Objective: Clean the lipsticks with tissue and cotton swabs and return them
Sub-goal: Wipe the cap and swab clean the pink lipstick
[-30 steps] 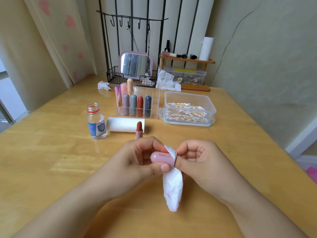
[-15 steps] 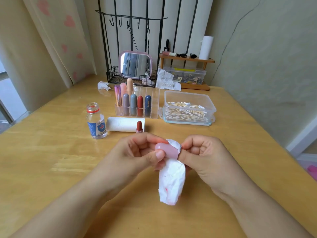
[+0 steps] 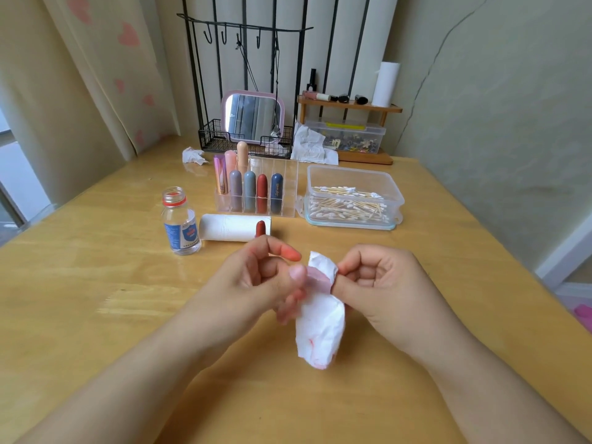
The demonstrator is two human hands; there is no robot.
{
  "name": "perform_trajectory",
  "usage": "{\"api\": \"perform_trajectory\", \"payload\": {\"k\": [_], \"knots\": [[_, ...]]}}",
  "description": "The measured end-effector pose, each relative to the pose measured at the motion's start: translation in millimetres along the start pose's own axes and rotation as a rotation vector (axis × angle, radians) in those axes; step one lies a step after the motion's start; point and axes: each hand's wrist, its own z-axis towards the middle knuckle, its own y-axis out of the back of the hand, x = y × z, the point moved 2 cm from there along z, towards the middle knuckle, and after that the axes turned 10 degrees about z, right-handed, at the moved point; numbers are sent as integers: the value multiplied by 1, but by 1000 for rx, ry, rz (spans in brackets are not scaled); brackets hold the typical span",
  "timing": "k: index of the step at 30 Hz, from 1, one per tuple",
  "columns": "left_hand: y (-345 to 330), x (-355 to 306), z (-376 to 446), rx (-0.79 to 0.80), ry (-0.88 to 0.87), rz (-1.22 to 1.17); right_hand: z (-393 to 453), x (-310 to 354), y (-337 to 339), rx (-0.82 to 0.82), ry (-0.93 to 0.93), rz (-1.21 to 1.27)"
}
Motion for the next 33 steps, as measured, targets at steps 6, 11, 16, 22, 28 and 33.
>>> {"api": "perform_trajectory", "payload": {"k": [6,11,16,22,28,33], "knots": [[1,1,2,-8,-29,32,-1,2,-1,-40,65,-52],[2,3,1,14,-24,-46,-3,8,-6,22,76,50],[3,1,4,21,63,-93,-2,5,3,-41,238,-222],[1,6,2,43,-6,-34,-5,2,-2,-64,335,-348],[0,4,0,22,-89,-121,1,1,-2,-33,1,109],[-3,6,2,21,40,-1,-5,5,-3,-50,258,-292]]}}
